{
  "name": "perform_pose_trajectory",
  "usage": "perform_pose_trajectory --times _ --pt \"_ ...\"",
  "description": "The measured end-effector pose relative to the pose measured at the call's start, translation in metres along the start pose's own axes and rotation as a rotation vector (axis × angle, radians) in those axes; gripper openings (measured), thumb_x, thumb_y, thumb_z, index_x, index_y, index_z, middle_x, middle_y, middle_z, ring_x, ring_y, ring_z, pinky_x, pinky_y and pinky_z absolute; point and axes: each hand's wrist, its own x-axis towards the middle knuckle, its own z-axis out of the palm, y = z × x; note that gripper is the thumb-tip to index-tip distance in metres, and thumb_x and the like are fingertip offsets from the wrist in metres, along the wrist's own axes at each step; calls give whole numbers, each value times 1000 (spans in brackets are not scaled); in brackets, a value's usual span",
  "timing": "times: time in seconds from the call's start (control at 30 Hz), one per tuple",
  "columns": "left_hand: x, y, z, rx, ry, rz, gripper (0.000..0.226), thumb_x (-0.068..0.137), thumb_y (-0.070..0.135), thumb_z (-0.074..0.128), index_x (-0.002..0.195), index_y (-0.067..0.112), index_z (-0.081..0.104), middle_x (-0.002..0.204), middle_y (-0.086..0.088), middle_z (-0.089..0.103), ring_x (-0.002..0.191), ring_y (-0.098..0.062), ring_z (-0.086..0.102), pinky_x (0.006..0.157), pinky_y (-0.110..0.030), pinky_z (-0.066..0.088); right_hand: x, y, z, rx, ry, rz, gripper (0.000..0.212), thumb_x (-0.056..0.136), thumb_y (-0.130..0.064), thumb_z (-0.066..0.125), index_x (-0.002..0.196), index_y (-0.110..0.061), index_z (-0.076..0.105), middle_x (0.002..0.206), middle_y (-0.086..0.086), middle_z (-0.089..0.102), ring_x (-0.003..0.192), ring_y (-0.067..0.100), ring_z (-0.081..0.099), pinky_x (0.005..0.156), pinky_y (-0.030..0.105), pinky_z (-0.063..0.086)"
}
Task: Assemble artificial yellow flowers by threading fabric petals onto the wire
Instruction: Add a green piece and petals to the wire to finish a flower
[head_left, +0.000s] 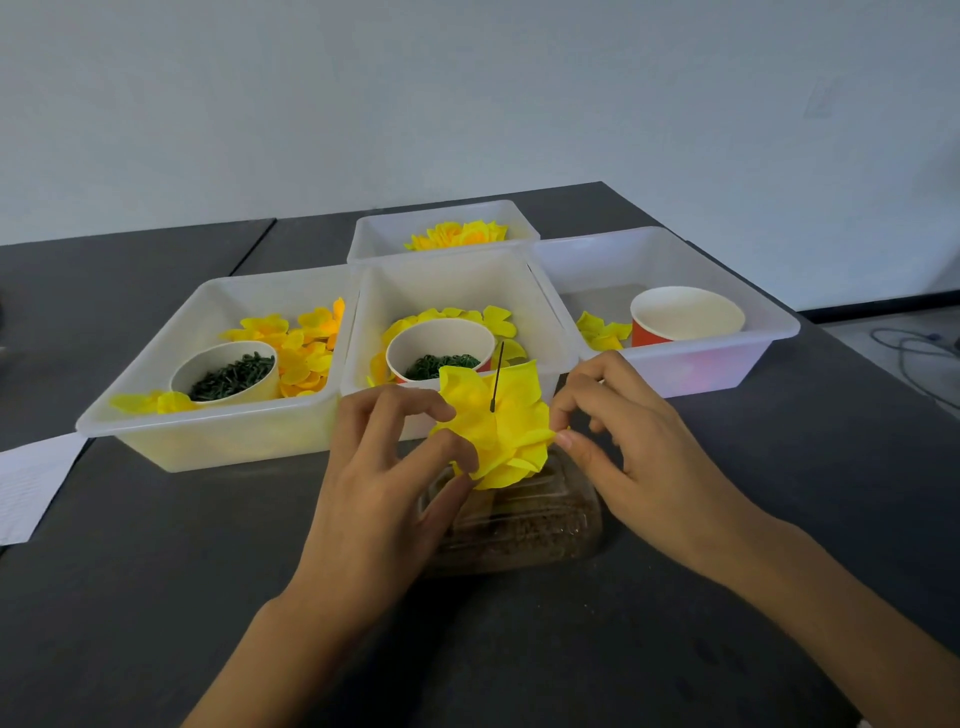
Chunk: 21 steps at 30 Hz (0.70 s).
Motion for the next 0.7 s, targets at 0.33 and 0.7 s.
perform_pose_trajectory --times 0.33,0.7 --pt "6 6 -10 -321 97 -41 25 91 33 57 111 23 45 121 4 49 119 -22 48 96 -28 39 -2 -2 -7 30 -16 0 16 88 -11 65 98 -22 58 106 -12 46 95 -5 48 74 4 38" --pt "25 2 -21 -316 -91 -112 27 102 32 40 124 28 55 128 11 55 114 -9 54 91 -31 41 7 -10 -4 -8 -35 -44 24 89 -26 56 113 -28 61 113 -15 46 113 8 41 90 19 39"
